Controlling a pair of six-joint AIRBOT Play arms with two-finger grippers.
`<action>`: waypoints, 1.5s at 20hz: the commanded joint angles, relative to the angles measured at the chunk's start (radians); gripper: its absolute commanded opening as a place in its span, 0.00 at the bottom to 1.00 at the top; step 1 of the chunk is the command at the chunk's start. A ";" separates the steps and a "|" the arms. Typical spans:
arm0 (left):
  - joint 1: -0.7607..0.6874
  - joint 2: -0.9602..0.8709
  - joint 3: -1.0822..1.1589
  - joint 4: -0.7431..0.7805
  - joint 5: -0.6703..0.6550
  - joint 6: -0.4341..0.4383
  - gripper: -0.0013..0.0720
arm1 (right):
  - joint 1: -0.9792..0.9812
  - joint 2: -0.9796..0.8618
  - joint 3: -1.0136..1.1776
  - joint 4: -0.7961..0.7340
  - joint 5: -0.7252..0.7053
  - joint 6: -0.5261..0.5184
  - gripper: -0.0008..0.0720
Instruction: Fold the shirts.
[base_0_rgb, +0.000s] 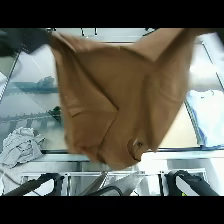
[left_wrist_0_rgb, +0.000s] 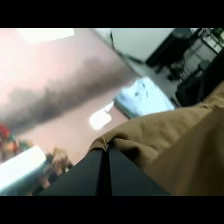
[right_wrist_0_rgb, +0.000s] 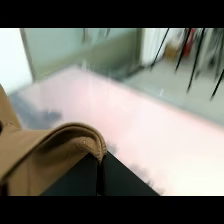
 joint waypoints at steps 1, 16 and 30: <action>-0.014 -0.188 -0.182 -0.001 0.030 0.149 0.03 | 0.106 -0.297 -0.031 -0.111 0.035 0.073 0.03; 0.169 -0.593 0.139 0.259 -0.196 0.016 0.76 | 0.043 -0.638 -0.037 -0.225 0.088 0.360 0.45; 0.062 0.057 -1.083 0.360 -0.004 0.010 0.76 | 0.083 0.124 -1.324 -0.064 -0.130 0.373 0.46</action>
